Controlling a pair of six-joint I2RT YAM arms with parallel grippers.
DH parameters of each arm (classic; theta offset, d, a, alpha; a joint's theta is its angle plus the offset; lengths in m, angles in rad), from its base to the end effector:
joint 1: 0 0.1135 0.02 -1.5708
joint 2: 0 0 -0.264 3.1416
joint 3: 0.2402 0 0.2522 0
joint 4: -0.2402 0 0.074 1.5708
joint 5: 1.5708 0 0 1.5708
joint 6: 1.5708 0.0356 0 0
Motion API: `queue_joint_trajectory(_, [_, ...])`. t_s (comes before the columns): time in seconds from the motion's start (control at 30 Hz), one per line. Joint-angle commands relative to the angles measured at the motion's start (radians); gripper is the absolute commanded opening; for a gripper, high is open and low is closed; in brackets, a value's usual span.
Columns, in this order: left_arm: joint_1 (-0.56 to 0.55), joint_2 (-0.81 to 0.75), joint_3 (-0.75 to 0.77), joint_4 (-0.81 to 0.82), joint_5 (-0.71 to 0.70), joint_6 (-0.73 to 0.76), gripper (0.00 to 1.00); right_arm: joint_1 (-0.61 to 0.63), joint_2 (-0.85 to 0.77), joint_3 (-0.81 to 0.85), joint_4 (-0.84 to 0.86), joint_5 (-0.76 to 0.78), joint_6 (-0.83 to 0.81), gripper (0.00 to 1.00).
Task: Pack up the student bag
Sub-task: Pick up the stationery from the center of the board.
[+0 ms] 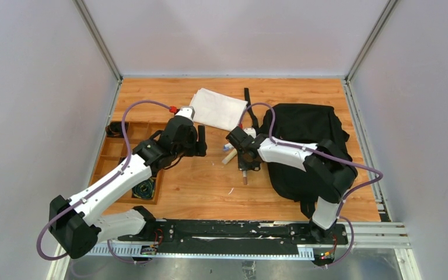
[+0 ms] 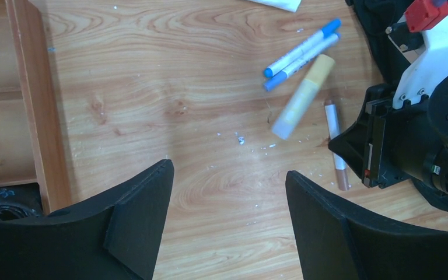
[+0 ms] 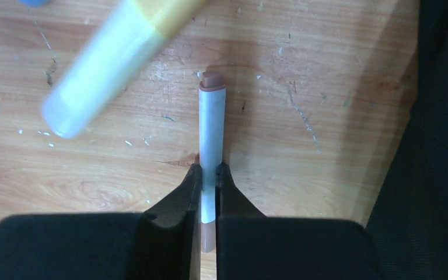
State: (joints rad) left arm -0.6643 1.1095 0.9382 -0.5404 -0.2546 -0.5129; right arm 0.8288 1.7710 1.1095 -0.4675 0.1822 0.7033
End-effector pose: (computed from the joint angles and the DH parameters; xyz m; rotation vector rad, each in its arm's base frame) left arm 0.1915 -0.1386 0.2964 0.0390 2.2768 -0.3361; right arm 0.2408 0.2531 0.1705 -0.1136 2.6872 0.2416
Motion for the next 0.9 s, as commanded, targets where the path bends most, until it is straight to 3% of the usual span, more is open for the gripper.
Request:
queue_joint_trajectory(0.0, [0.002, -0.002, -0.002, 0.034, 0.03, -0.001, 0.78, 0.015, -0.039, -0.043, -0.01, -0.009, 0.015, 0.0])
queue_joint_trajectory(0.1, [0.002, 0.035, 0.042, 0.076, 0.11, 0.033, 0.79, 0.015, -0.162, -0.062, -0.046, -0.005, 0.002, 0.0])
queue_joint_trajectory(0.23, [-0.012, 0.13, 0.138, 0.111, 0.186, 0.085, 0.79, -0.019, -0.417, -0.082, -0.163, 0.108, -0.005, 0.0])
queue_joint_trajectory(0.33, [-0.066, 0.229, 0.234, 0.124, 0.199, 0.143, 0.79, -0.136, -0.619, -0.134, -0.196, 0.122, -0.011, 0.0])
queue_joint_trajectory(0.5, [-0.155, 0.395, 0.414, 0.106, 0.224, 0.193, 0.79, -0.46, -0.835, -0.214, -0.222, 0.006, -0.071, 0.0])
queue_joint_trajectory(0.6, [-0.18, 0.445, 0.461, 0.121, 0.246, 0.177, 0.79, -0.675, -0.876, -0.237, -0.231, -0.119, -0.077, 0.0])
queue_joint_trajectory(0.73, [-0.198, 0.478, 0.48, 0.132, 0.271, 0.157, 0.78, -0.986, -0.817, -0.306, -0.06, -0.433, -0.02, 0.0])
queue_joint_trajectory(0.87, [-0.21, 0.475, 0.466, 0.115, 0.275, 0.154, 0.79, -1.083, -0.658, -0.257, -0.014, -0.597, 0.007, 0.0])
